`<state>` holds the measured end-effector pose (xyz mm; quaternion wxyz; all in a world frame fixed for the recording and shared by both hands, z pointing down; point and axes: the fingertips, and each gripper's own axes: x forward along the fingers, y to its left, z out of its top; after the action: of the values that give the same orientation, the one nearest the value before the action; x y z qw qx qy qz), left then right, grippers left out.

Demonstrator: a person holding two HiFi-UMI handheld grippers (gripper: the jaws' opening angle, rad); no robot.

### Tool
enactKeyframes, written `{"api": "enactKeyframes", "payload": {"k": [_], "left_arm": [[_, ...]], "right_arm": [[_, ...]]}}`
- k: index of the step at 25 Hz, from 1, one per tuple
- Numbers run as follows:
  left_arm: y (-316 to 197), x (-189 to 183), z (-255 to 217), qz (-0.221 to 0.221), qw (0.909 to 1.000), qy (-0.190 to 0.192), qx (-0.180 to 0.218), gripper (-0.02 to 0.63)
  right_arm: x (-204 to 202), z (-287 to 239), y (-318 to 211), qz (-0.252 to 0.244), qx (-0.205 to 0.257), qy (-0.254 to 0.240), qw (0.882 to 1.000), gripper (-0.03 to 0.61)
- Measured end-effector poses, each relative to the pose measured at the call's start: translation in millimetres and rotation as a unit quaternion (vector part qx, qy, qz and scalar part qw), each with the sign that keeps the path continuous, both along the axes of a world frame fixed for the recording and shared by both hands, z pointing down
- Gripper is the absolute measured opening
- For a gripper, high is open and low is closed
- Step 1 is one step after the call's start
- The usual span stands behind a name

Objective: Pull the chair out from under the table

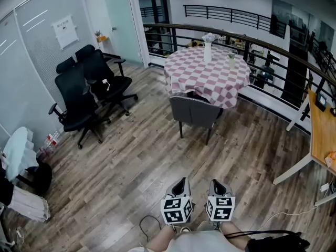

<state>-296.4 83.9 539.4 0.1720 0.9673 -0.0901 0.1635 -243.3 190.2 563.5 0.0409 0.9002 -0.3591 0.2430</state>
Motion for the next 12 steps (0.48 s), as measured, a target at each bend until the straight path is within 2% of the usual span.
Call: {"api": "enactKeyframes", "payload": {"k": [7, 12], "left_arm": [[-2, 24, 14, 0.006, 0.9998, -0.014, -0.009, 0.003], [-7, 59, 17, 0.001, 0.9999, -0.014, -0.01, 0.003]], "right_arm": [[27, 13, 13, 0.031, -0.011, -0.008, 0.999, 0.018], [64, 19, 5, 0.018, -0.021, -0.01, 1.0, 0.018]]}}
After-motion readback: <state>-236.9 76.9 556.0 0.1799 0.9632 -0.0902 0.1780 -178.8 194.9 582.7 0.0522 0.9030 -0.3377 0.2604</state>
